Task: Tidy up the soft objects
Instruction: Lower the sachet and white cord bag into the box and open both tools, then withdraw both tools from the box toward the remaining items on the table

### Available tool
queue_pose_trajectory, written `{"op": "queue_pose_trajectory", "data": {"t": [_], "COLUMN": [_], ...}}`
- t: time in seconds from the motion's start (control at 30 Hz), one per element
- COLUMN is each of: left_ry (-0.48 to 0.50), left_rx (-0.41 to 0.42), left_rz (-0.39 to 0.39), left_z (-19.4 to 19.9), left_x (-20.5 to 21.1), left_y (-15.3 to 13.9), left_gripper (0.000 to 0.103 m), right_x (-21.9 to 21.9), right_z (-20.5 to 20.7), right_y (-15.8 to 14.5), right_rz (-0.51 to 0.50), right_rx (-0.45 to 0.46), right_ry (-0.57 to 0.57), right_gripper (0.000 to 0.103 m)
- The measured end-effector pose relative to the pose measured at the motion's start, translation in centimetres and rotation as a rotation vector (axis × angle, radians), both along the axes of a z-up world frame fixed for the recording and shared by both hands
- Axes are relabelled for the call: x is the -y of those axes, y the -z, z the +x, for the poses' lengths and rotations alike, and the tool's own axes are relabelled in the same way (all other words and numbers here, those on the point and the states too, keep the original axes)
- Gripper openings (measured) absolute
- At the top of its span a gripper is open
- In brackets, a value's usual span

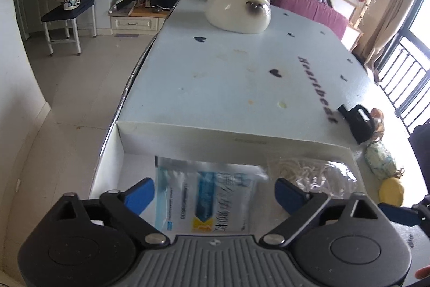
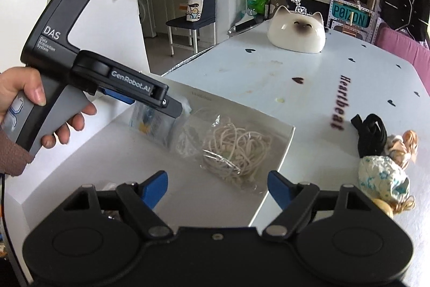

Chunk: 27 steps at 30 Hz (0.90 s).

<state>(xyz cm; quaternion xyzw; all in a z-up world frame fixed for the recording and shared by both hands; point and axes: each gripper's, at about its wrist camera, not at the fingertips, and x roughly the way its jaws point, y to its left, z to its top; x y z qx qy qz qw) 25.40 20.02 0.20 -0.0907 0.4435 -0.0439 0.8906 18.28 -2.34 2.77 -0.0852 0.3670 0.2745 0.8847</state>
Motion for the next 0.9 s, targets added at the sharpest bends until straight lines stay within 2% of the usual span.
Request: {"op": "queue_pose_trajectory", "data": {"t": [0.17,0.23,0.27,0.37,0.6,0.7,0.9], "left_ry": [-0.016,-0.027,-0.026,-0.025,0.037,0.045,0.031], "left_rx": [0.007,0.008,0.001,-0.040,-0.115,-0.141,-0.096], "left_rz": [-0.019,-0.023,-0.026,-0.029,0.023,0.034,0.043], "left_z": [-0.2,-0.5,-0.7,-1.3,-3.1,-3.1,-2.3], "left_x": [-0.2,-0.3,-0.4,-0.7,-0.1,0.2,0.8], "left_y": [-0.3,-0.5,-0.5,-0.5,0.5,1.7,2.0], "left_gripper": [0.101,0.096,0.089,0.079,0.050,0.047,0.046], "right_x": [0.2,0.2,0.3,0.5,1.3,1.3,1.2], "right_z": [-0.3,-0.4,-0.4,-0.5,-0.7,-0.8,-1.3], "right_y": [-0.1,-0.3,-0.3,-0.4,-0.5,-0.6,-1.1], "right_rz": [0.021,0.027,0.031,0.043,0.094,0.106,0.116], "right_rx": [-0.006,-0.004,-0.005,-0.021,-0.050,-0.050,-0.040], "right_ry": [0.010,0.013,0.014,0.031,0.066,0.064,0.057], "right_gripper": [0.082,0.082,0.081,0.077,0.067,0.065,0.065]}}
